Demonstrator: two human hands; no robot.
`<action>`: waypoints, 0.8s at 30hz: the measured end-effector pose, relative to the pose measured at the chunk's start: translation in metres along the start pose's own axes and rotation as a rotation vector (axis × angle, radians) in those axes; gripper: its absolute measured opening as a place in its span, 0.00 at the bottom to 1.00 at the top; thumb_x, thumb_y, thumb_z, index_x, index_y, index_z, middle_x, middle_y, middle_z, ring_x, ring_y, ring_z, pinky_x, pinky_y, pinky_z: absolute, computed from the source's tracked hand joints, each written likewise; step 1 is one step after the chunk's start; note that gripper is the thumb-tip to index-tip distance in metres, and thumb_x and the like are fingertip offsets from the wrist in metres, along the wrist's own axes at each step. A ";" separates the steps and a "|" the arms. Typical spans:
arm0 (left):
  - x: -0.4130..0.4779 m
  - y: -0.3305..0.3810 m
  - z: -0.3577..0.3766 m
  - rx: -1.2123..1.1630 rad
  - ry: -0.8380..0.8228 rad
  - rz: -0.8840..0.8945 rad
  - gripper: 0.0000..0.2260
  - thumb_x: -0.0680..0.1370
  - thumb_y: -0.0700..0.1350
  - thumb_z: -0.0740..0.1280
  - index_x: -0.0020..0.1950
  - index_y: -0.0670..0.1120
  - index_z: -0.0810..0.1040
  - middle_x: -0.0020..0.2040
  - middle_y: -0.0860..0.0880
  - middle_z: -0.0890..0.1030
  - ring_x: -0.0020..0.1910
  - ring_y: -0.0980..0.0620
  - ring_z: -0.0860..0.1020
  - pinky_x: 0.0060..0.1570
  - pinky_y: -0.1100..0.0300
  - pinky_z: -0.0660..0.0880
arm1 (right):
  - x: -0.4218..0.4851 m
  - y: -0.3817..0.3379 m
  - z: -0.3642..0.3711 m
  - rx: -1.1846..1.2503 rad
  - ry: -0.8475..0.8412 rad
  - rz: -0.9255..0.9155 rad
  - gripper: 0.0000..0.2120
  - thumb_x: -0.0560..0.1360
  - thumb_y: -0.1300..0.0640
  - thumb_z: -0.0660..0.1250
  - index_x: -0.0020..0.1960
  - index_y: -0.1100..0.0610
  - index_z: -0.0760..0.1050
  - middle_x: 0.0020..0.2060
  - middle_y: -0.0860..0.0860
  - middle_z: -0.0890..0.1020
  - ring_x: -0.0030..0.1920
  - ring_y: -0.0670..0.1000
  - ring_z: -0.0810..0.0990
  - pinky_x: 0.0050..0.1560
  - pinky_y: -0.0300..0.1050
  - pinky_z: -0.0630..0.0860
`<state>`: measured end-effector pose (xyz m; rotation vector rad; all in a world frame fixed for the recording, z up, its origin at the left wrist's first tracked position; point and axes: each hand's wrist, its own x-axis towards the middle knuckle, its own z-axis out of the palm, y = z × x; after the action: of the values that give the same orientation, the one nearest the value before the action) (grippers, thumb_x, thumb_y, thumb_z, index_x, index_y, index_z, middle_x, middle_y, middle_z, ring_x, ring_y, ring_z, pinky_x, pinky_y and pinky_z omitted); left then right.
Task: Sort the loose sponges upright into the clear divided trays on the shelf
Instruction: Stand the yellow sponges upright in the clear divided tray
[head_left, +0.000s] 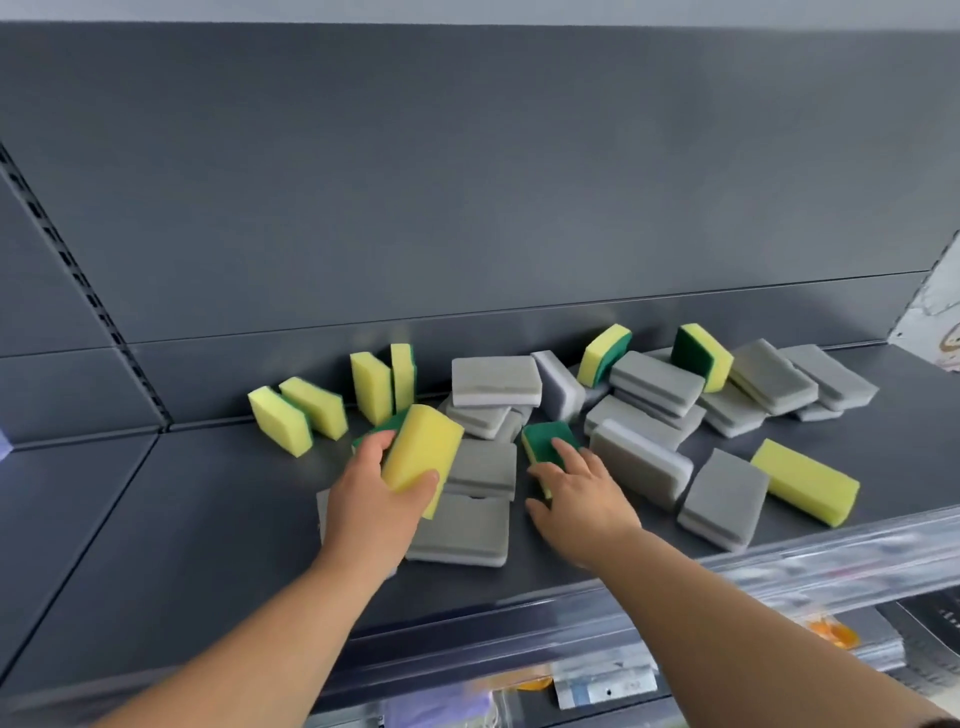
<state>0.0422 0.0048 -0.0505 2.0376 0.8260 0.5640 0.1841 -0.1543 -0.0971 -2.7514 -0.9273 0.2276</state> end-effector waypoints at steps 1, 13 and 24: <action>-0.002 0.000 0.001 -0.013 0.006 -0.009 0.23 0.74 0.48 0.70 0.67 0.51 0.69 0.54 0.52 0.75 0.49 0.51 0.74 0.38 0.60 0.69 | 0.001 0.002 0.003 0.022 0.007 0.026 0.20 0.78 0.44 0.59 0.68 0.47 0.66 0.77 0.49 0.52 0.75 0.59 0.53 0.73 0.52 0.59; -0.025 -0.008 -0.025 -0.206 0.073 -0.144 0.20 0.74 0.49 0.70 0.65 0.52 0.70 0.53 0.53 0.78 0.49 0.55 0.76 0.43 0.59 0.73 | -0.048 -0.039 -0.029 1.180 0.416 0.039 0.15 0.77 0.63 0.63 0.53 0.43 0.74 0.47 0.49 0.78 0.44 0.51 0.78 0.42 0.46 0.77; -0.083 -0.070 -0.168 -0.356 0.218 -0.232 0.15 0.72 0.47 0.73 0.55 0.53 0.72 0.50 0.53 0.81 0.49 0.54 0.79 0.49 0.54 0.76 | -0.094 -0.210 0.009 1.430 -0.227 -0.037 0.08 0.74 0.60 0.69 0.48 0.59 0.71 0.45 0.58 0.83 0.45 0.55 0.82 0.51 0.56 0.80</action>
<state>-0.1472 0.0649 -0.0255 1.5523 0.9965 0.7509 -0.0133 -0.0476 -0.0438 -1.3864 -0.4822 0.8129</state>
